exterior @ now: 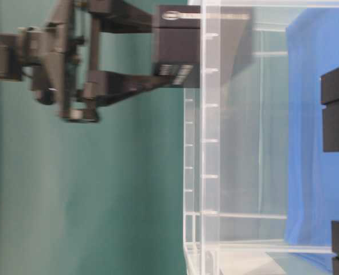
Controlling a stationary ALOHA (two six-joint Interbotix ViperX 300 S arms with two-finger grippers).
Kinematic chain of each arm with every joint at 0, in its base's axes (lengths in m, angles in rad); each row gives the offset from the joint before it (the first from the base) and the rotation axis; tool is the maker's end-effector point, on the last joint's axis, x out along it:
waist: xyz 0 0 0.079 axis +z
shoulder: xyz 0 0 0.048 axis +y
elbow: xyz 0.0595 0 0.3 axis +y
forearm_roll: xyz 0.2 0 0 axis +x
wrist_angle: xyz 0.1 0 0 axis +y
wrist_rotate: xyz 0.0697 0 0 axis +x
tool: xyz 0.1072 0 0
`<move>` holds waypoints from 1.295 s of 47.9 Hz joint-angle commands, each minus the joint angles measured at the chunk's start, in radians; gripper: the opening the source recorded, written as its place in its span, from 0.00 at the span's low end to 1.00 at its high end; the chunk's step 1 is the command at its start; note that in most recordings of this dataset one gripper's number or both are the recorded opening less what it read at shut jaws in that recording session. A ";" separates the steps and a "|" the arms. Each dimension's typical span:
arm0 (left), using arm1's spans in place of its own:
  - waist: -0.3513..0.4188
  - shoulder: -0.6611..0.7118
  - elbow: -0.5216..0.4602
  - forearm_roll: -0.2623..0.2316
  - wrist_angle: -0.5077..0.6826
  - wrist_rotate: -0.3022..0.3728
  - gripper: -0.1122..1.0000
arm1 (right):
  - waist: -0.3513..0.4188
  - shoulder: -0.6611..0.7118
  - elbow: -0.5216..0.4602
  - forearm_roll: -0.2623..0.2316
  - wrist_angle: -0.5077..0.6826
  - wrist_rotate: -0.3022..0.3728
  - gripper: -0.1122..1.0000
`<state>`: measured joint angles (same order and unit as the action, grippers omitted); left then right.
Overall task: Take the box out of the case with the right arm.
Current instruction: 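Close the right gripper on the right box and lift it up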
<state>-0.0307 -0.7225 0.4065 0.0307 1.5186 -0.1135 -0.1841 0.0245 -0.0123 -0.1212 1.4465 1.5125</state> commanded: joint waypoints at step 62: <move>0.003 -0.009 -0.021 0.002 -0.003 -0.003 0.12 | 0.060 -0.044 -0.333 -0.081 0.316 -0.008 0.67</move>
<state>-0.0307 -0.7317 0.4065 0.0307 1.5186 -0.1150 -0.1258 0.0169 -0.3206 -0.1979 1.7595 1.5079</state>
